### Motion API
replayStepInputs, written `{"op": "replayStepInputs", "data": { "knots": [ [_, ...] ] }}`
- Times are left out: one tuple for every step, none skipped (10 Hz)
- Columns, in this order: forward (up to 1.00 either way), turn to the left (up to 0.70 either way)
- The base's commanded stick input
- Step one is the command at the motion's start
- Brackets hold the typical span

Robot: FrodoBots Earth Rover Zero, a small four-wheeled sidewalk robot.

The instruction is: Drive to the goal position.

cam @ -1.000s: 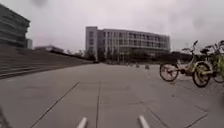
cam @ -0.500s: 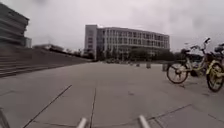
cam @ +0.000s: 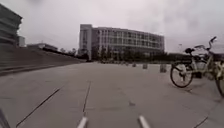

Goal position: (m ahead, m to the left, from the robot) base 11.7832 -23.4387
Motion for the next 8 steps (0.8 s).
{"op": "replayStepInputs", "data": {
  "knots": [
    [1.0, -0.17],
    [1.0, -0.21],
    [1.0, -0.04],
    [1.0, -0.15],
    [1.0, -0.25],
    [1.0, -0.14],
    [1.0, -0.27],
    [1.0, -0.32]
  ]
}}
